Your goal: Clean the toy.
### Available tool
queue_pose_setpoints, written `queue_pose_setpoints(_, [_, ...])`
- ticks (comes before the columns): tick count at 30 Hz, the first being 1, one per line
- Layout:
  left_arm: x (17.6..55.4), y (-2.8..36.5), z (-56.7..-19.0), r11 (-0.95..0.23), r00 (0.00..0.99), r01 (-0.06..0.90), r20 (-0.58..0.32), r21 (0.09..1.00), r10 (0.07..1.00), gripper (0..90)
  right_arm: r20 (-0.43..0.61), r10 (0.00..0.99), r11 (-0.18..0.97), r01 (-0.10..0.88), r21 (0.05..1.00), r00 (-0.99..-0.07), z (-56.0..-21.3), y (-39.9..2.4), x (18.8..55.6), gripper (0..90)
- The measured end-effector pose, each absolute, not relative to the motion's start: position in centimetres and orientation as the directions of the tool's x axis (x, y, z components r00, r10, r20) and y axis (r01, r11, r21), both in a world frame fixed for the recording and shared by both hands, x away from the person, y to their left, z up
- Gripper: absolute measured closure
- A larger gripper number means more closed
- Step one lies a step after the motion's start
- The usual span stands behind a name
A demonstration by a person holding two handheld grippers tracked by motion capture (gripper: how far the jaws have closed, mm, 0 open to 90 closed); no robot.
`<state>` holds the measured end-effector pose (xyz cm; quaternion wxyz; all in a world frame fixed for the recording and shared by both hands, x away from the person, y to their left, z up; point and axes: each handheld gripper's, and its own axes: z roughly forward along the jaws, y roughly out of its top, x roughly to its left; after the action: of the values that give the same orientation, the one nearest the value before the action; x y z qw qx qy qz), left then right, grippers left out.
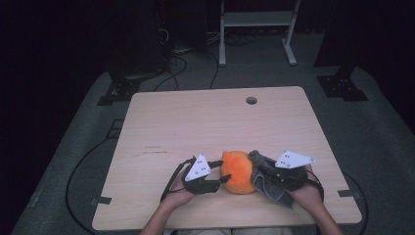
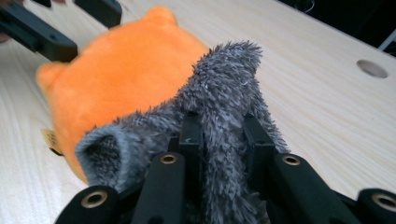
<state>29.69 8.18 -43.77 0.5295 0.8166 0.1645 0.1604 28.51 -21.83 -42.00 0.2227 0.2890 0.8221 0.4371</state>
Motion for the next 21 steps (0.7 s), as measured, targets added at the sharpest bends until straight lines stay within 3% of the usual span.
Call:
queue_pose_setpoints(3, [30.0,7.5,-43.8,-0.343,0.877,0.152,0.033,0.927,0.479,43.8,-0.096,0.598,0.421,0.21,0.883,-0.796,-40.7,-20.1,26.8,73.0])
queue_pose_setpoints(6, [30.0,7.4,-43.7,-0.347,0.874,0.152,0.038,0.926,0.484,42.5,-0.147,0.552,0.472,0.162,0.867,-0.821,-40.7,-18.0,26.2,72.7])
queue_pose_setpoints(10, [30.1,8.3,-43.4,-0.315,0.893,0.17,-0.011,0.934,0.45,38.0,-0.142,0.567,0.472,0.179,0.863,-0.811,-41.5,-18.1,26.7,72.8])
queue_pose_setpoints(15, [29.8,7.3,-44.0,-0.374,0.9,0.149,0.031,0.915,0.435,46.7,-0.153,0.587,0.475,0.185,0.86,-0.795,-41.6,-18.8,27.1,72.5])
queue_pose_setpoints(21, [29.8,7.1,-44.1,-0.364,0.893,0.15,0.031,0.919,0.448,47.1,-0.204,0.656,0.494,0.209,0.844,-0.726,-41.4,-20.2,26.9,72.7])
